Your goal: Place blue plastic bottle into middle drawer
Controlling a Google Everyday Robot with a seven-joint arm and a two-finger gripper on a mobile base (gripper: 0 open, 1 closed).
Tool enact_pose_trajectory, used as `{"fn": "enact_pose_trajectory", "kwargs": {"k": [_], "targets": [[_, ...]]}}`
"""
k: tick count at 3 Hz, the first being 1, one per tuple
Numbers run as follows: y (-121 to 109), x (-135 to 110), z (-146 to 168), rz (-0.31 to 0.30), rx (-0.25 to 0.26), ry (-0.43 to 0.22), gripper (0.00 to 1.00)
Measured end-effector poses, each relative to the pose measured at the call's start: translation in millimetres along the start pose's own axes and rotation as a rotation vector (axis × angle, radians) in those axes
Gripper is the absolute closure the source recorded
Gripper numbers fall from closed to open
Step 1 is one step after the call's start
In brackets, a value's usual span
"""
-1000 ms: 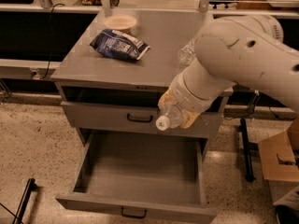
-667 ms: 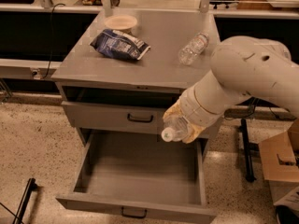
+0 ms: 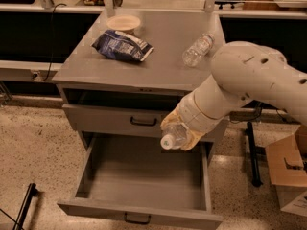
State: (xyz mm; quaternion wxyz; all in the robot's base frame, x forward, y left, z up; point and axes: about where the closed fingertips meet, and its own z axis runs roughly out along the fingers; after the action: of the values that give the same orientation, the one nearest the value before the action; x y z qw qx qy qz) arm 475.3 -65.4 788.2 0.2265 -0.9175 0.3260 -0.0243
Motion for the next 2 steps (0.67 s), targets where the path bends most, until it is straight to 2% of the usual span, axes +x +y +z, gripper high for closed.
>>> {"fn": "enact_pose_trajectory", "kwargs": {"k": [1,2], "targets": [[8,-25,47,-0.044,0.032,-0.12,1.0],[8,-45,93,-0.102,0.144,-0.188,1.0]]}}
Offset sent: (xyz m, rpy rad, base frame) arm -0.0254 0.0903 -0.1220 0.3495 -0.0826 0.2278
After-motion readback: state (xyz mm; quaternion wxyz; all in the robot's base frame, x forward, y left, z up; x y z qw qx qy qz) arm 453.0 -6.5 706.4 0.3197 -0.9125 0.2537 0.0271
